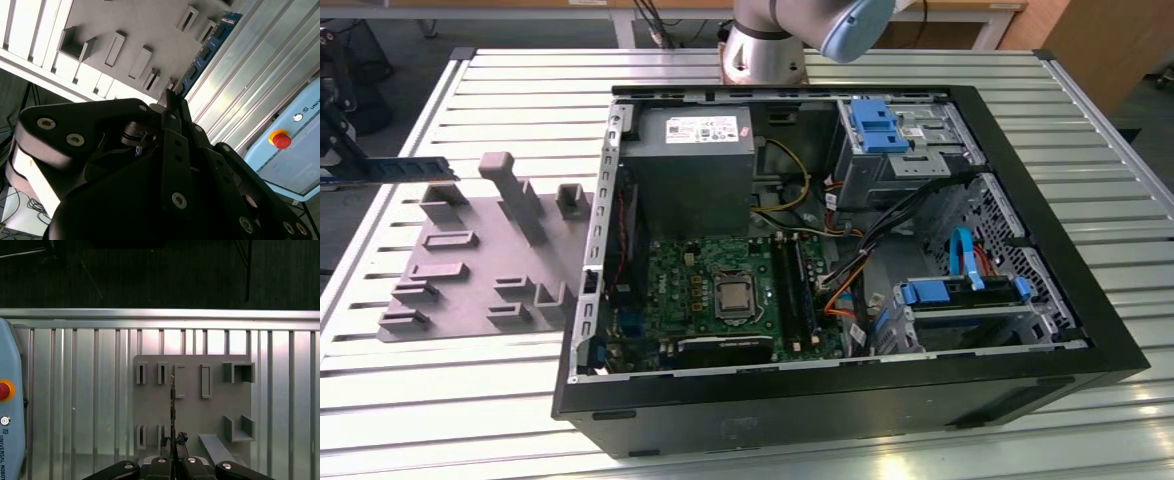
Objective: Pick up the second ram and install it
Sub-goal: 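Pick up the second ram and move it above second insertion slot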
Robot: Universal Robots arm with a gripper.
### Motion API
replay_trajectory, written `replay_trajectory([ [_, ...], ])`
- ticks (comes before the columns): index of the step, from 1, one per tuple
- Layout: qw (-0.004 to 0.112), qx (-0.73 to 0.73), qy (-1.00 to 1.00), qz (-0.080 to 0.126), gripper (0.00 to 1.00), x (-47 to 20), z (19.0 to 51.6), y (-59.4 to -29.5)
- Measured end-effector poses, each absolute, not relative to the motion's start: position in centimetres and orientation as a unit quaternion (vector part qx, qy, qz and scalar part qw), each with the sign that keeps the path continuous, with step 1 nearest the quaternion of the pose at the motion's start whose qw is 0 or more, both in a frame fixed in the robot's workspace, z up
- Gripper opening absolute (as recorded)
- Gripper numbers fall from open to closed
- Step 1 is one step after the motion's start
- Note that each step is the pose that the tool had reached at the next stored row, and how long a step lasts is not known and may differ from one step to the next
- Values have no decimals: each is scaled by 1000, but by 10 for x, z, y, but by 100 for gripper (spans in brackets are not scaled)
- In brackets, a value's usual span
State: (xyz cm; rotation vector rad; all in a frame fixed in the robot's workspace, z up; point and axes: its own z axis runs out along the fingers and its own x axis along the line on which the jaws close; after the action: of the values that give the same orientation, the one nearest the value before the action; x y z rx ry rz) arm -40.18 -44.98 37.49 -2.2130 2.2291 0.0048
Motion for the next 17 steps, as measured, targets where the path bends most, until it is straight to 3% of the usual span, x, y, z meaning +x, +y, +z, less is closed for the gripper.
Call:
replay_trajectory([
  [17,0,-705,710,1,14,-402,392,-449],
])
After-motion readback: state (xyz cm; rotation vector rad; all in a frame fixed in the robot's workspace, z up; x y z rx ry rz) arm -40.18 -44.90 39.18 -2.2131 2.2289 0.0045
